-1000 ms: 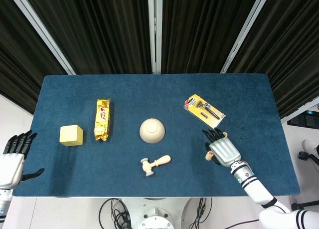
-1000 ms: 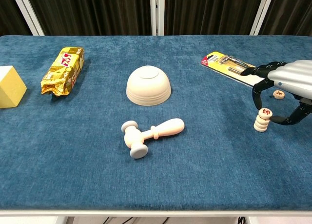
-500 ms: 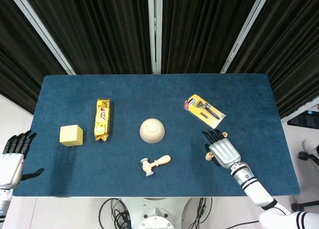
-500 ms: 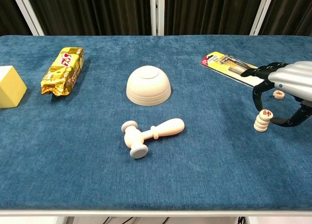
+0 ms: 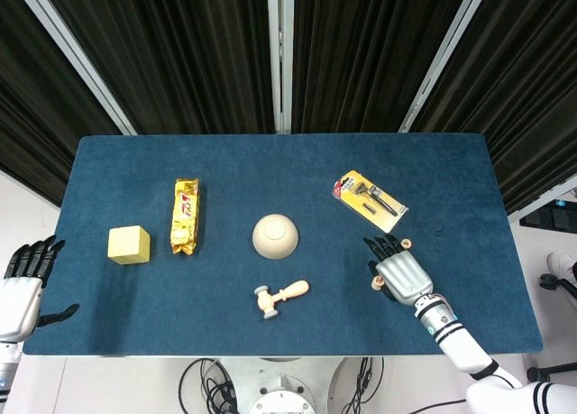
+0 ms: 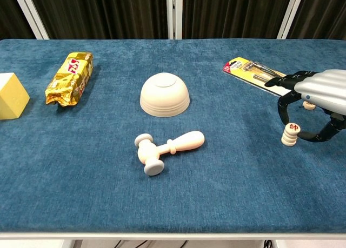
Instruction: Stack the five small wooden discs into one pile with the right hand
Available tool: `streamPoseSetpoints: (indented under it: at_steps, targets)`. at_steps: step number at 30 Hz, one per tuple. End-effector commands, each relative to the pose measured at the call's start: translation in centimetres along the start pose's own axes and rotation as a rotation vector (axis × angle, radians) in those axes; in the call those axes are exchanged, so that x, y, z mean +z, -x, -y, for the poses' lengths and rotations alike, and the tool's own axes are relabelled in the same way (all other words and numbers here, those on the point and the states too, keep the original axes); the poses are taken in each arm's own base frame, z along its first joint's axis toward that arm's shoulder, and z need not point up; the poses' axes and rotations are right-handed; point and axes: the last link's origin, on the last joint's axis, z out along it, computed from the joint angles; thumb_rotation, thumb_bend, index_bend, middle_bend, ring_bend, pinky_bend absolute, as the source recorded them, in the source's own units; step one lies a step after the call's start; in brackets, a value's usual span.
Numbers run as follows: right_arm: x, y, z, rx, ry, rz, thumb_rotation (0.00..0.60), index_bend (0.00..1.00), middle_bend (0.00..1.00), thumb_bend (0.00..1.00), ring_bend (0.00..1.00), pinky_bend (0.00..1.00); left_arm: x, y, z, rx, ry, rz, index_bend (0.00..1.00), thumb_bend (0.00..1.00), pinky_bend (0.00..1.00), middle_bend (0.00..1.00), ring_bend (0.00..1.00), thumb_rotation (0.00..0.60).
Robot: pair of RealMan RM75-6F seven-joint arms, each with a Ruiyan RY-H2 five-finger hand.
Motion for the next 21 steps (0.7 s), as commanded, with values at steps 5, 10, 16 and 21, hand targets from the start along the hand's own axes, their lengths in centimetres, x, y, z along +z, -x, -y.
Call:
streamPoseSetpoints:
  at_steps: [5,10,16,21]
  targets:
    - [-0.1,0.0,-0.1,-0.003,0.002,0.001,0.6,0.47,0.0,0.28,0.0,0.0,0.0,0.0,0.0,0.002,0.0,0.002,0.02,0.06,0.0,0.0,0.0,0.6]
    - [-0.2,-0.1,-0.2,0.0,0.003,0.003,0.6,0.42,0.0,0.27,0.0,0.0,0.0,0.0,-0.1,0.001,0.001,0.0,0.02,0.06,0.0,0.0,0.0,0.6]
    - [-0.6,-0.5,-0.4,0.011,0.005,-0.009,0.6,0.38,0.0,0.27,0.0,0.0,0.0,0.0,-0.1,0.001,0.001,0.0,0.02,0.06,0.0,0.0,0.0,0.6]
    - [-0.7,-1.5,-1.5,0.035,0.042,-0.048,0.6,0.38,0.0,0.27,0.0,0.0,0.0,0.0,0.0,-0.001,0.0,0.0,0.02,0.06,0.0,0.0,0.0,0.6]
